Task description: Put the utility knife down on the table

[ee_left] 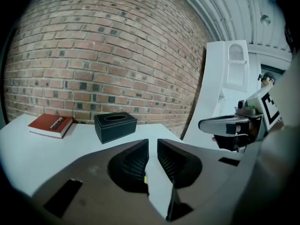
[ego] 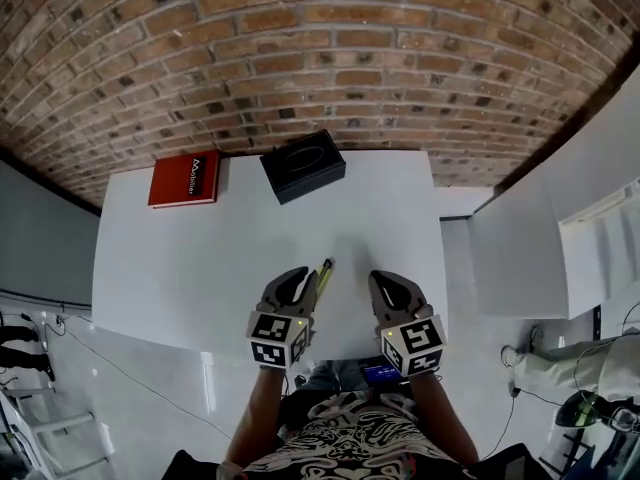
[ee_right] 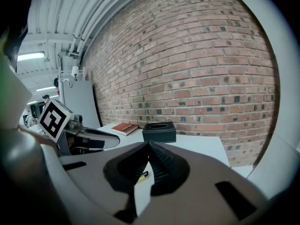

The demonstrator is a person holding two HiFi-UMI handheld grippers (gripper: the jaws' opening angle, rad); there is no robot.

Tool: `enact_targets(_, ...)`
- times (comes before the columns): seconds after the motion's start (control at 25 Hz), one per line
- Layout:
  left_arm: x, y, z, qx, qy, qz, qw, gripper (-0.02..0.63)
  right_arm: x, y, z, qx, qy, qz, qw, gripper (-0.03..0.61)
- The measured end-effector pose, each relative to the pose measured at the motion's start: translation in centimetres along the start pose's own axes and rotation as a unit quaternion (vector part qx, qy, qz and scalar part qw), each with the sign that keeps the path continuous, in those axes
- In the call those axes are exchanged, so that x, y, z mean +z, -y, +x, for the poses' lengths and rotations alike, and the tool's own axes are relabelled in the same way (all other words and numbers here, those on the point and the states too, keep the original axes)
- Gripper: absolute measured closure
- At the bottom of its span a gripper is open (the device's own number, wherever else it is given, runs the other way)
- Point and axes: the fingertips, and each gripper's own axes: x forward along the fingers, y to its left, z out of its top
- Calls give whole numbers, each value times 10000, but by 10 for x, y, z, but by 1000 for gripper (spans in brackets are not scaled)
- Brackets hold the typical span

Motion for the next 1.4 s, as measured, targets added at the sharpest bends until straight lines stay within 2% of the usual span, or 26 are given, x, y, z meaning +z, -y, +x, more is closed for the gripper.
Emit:
enact_targets(0.16,14,7,-13,-114,104,6,9999,581,11,-6,-8,-34,147,-92,9998,578)
enact_targets(0.32,33,1,-23,42,314,-28,9995,589,27,-9,-6,-65,380,-189,9991,578)
enact_targets(0.52,44,1,-38,164,476,189,9986,594,44,-20,-8,-30,601,-303,9977,578)
enact_targets(0.92,55,0,-56,123,722,42,9973,595,46,-34,-15,-30,601,-362,9975,578)
enact_targets(1.4,52,-3,-59,110,705,14,9975,595,41,-37,-17,-38,535,-349,9979,578)
